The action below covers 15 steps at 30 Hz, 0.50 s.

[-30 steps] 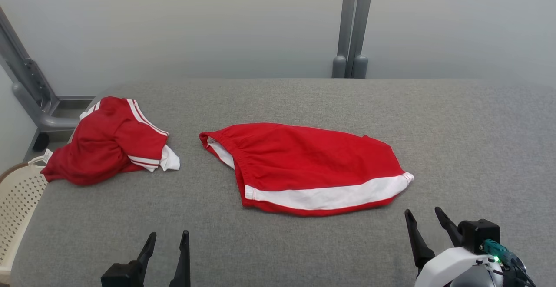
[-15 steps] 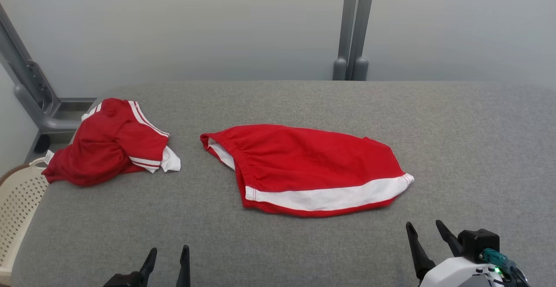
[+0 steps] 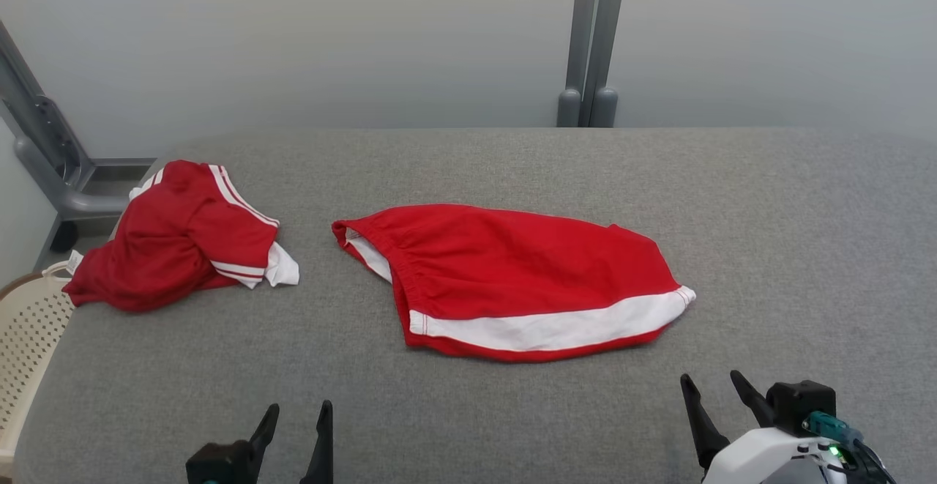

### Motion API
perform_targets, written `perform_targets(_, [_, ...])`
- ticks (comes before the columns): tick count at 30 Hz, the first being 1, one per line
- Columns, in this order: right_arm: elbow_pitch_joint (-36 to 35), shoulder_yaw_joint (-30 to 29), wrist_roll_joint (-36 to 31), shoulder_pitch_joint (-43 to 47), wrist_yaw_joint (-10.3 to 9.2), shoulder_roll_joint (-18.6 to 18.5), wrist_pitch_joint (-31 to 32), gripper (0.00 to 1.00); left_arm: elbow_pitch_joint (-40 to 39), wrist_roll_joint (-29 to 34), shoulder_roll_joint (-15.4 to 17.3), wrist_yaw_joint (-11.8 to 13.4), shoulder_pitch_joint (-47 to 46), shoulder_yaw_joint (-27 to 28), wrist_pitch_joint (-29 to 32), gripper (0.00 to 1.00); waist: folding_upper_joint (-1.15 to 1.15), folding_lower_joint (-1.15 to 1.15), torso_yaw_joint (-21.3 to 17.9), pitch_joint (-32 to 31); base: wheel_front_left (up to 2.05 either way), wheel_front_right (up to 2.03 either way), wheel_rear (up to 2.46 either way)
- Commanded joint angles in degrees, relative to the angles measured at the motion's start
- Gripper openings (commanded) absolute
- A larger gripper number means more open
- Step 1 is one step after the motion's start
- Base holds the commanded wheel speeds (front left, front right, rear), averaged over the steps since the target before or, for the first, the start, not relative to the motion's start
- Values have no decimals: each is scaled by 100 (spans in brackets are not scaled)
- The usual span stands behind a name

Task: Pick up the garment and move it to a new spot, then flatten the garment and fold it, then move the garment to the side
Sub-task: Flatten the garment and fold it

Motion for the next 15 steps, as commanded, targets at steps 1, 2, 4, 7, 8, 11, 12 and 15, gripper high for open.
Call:
perform_targets(1, [-10,0,6,-93,-2,-16,49,100,-4,-38,0,-14,-138,-5,23,100,0,0,-8,25,0,0,0])
perform_targets(2, [-15,22,1,-141,-1,-16,128,100,0,-40,-10,-23,-211,-20,94,100,0,0,-13,50,0,0,0])
perform_targets(4, [-43,66,-37,-268,-1,-15,357,100,27,-56,-19,-63,-393,-73,289,100,0,0,-25,114,0,0,0])
perform_targets(7, [-43,53,-195,-534,-2,-74,858,100,106,-61,-49,-142,-780,-216,691,100,0,0,-46,241,0,0,0])
perform_targets(8, [-36,56,-230,-650,-2,-133,1059,100,149,-98,-92,-159,-910,-262,867,100,0,0,-54,297,0,0,0])
perform_targets(11, [-21,86,-268,-996,-2,-326,1574,100,277,-105,-189,-236,-1341,-446,1338,100,0,0,-60,459,0,0,0])
perform_targets(12, [0,100,-276,-1099,-2,-403,1725,100,315,-99,-218,-269,-1476,-511,1461,100,0,0,-59,504,0,0,0])
perform_targets(15, [54,256,-176,-1482,-2,-663,2170,100,420,-81,-345,-336,-1879,-683,1830,100,0,0,-72,721,0,0,0])
